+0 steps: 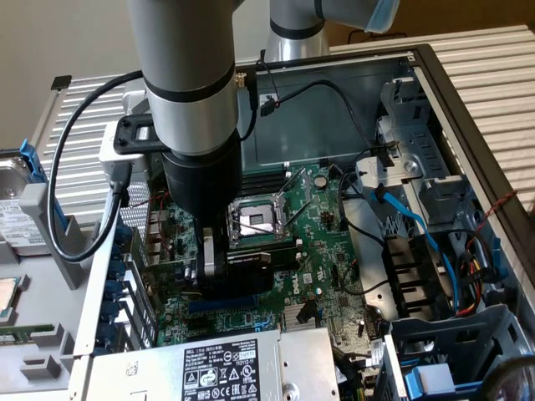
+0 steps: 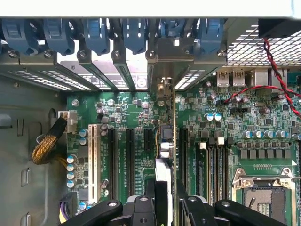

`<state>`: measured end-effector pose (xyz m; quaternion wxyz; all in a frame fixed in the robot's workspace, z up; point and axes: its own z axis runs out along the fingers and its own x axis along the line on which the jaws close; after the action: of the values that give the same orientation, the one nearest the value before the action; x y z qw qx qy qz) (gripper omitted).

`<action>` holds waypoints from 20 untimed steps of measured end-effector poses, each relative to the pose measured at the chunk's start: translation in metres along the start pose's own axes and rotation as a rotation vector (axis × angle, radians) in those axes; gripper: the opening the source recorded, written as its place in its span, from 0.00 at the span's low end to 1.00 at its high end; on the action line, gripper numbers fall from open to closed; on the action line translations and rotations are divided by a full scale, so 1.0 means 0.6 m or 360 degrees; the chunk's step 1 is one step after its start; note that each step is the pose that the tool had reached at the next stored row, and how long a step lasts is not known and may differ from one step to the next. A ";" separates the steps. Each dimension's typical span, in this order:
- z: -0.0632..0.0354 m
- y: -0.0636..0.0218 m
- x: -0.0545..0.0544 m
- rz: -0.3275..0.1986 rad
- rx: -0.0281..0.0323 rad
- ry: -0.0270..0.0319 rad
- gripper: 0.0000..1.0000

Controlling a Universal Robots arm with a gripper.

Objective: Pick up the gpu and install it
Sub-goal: 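Insert the gpu into the slot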

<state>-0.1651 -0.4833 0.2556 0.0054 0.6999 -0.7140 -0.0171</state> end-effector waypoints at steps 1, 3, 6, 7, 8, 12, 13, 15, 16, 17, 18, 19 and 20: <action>0.000 0.000 0.000 0.0001 0.00000 0.00000 0.27; 0.000 0.000 0.000 0.0005 0.00001 -0.00002 0.27; 0.000 0.001 0.000 0.0006 0.00001 -0.00003 0.27; 0.000 0.001 0.000 0.0007 0.00001 -0.00003 0.27; 0.001 0.001 0.000 0.0007 0.00000 -0.00001 0.27; 0.002 0.002 0.000 0.0007 0.00000 -0.00002 0.27; 0.002 0.002 0.000 0.0007 0.00000 -0.00003 0.27; 0.003 0.003 0.000 0.0007 0.00003 -0.00005 0.27; 0.003 0.003 0.000 0.0006 0.00002 -0.00005 0.27; 0.003 0.003 0.000 0.0006 0.00001 -0.00003 0.27; 0.003 0.003 0.000 0.0006 0.00000 -0.00002 0.27; 0.003 0.003 0.000 0.0007 0.00000 -0.00002 0.27; 0.003 0.003 0.000 0.0006 0.00012 -0.00001 0.27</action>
<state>-0.1671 -0.4833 0.2538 0.0052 0.6984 -0.7155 -0.0168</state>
